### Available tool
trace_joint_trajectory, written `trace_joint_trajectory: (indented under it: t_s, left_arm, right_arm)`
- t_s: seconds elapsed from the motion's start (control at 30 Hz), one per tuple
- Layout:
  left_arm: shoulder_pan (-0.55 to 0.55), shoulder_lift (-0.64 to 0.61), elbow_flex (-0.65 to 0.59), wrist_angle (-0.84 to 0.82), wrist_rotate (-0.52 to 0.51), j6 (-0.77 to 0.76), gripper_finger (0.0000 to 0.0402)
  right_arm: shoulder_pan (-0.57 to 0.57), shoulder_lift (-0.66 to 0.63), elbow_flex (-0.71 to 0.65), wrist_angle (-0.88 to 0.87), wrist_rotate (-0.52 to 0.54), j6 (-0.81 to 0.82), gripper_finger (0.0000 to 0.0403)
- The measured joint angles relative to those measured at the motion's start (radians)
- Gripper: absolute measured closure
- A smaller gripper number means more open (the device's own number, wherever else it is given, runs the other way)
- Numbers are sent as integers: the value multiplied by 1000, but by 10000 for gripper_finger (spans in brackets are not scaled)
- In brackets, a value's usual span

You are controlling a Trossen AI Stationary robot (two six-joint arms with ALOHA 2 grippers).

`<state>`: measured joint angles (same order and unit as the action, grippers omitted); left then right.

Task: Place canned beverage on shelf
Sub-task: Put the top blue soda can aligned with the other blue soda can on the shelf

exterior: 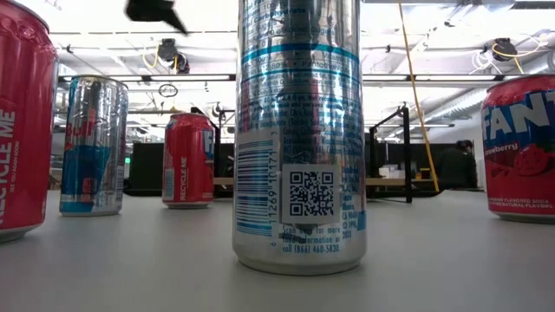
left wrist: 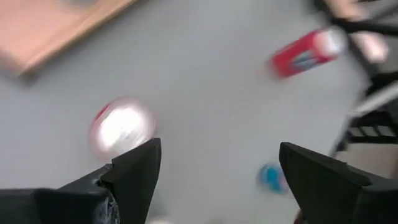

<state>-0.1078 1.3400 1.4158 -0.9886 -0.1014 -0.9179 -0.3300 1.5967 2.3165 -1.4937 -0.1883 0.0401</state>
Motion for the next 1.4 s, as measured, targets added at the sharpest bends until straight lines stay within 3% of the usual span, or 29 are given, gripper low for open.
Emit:
trace_joint_trajectory:
  t_s: [0.27,0.5,1.4]
  left_arm:
    - [-76,13,0,-281,44,-278,73]
    - [-141,22,-31,-302,69,-435,73]
    - [-213,42,-257,-113,9,-489,73]
  right_arm:
    - [118,-39,0,-8,159,73,108]
    - [155,-28,-1,-15,188,75,108]
    - [186,-12,-21,70,185,117,108]
